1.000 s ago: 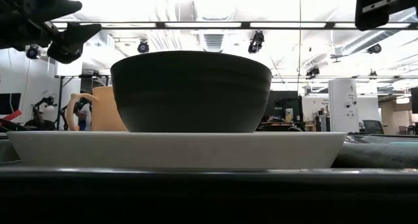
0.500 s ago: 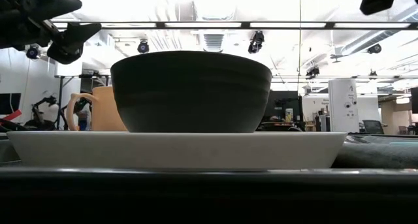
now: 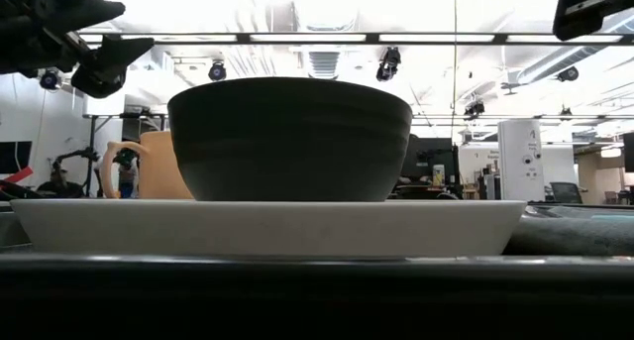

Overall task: Set up tray
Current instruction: Return to Home Position

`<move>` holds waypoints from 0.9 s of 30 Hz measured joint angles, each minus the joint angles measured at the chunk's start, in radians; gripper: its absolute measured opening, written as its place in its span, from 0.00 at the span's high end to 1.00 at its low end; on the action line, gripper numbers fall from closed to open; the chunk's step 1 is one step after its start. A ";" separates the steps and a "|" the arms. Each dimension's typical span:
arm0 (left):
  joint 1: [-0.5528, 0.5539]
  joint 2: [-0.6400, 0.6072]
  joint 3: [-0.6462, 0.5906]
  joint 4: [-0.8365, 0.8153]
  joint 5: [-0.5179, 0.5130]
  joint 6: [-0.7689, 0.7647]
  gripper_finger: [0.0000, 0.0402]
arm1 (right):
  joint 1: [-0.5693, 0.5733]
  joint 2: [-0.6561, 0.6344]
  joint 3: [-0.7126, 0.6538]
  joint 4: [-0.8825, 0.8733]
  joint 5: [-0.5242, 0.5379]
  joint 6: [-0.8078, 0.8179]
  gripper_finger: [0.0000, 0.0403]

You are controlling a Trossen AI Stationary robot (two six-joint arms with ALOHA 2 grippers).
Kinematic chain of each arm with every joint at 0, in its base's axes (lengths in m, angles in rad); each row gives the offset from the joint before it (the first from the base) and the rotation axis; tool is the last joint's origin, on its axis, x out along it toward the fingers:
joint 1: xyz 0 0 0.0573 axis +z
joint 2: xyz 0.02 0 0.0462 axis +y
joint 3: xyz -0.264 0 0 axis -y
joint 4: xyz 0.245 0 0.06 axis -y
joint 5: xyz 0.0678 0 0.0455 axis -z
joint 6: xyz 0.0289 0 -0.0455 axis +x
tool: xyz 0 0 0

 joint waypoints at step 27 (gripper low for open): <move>0.001 0.042 -0.005 -0.098 -0.044 0.000 0.41 | -0.001 0.001 0.000 -0.111 0.216 0.115 0.98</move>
